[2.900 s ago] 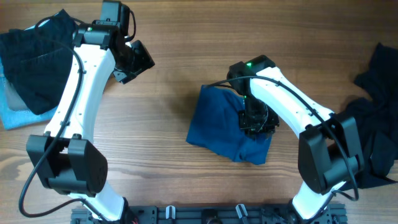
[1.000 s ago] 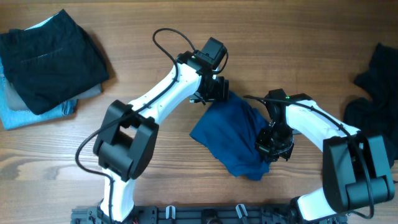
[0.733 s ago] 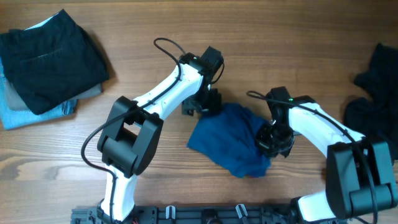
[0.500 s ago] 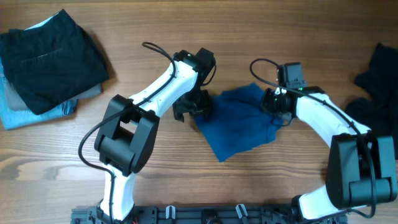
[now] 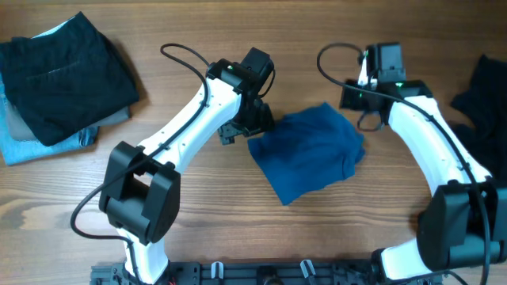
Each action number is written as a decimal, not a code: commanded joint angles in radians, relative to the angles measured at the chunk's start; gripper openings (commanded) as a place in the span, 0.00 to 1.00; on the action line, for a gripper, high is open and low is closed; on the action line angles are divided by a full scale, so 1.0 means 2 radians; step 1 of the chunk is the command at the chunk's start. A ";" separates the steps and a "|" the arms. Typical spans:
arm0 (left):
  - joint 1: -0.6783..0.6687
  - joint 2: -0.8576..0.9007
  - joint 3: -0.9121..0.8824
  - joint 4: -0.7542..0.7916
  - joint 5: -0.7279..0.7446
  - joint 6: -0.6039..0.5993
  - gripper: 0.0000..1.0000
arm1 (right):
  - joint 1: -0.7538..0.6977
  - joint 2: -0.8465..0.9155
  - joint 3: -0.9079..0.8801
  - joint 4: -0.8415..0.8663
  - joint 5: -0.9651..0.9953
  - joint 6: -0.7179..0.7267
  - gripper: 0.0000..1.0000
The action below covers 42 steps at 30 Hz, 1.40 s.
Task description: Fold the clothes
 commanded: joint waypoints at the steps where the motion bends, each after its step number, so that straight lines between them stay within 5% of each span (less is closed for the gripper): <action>1: -0.010 -0.004 -0.002 0.016 -0.006 -0.010 0.84 | -0.003 0.014 0.005 0.012 -0.033 -0.031 0.53; 13: -0.054 0.011 -0.018 0.029 -0.007 -0.010 0.86 | -0.004 0.106 0.005 -0.013 -0.113 -0.074 0.50; 15: -0.054 0.011 -0.019 0.031 -0.007 -0.010 0.86 | -0.003 0.106 0.005 -0.022 -0.113 -0.074 0.38; 18: -0.054 0.011 -0.019 0.033 -0.007 -0.010 0.86 | -0.004 0.106 0.005 -0.033 -0.107 -0.073 0.07; 19: -0.054 0.011 -0.019 0.033 -0.007 -0.010 0.87 | -0.004 0.106 0.005 -0.035 -0.097 -0.073 0.04; 26: -0.058 0.017 -0.019 0.037 -0.010 -0.010 0.87 | -0.019 0.097 0.005 -0.059 -0.017 0.035 0.04; 31: -0.080 0.046 -0.019 0.044 -0.011 -0.010 0.87 | -0.026 0.085 0.006 -0.089 -0.015 0.038 0.04; 35: -0.090 0.080 -0.019 0.047 -0.011 -0.017 0.86 | -0.033 0.085 0.001 -0.171 0.133 0.159 0.04; 42: -0.073 0.104 -0.019 0.046 -0.020 -0.027 0.84 | -0.089 0.085 -0.016 -0.213 0.164 0.177 0.04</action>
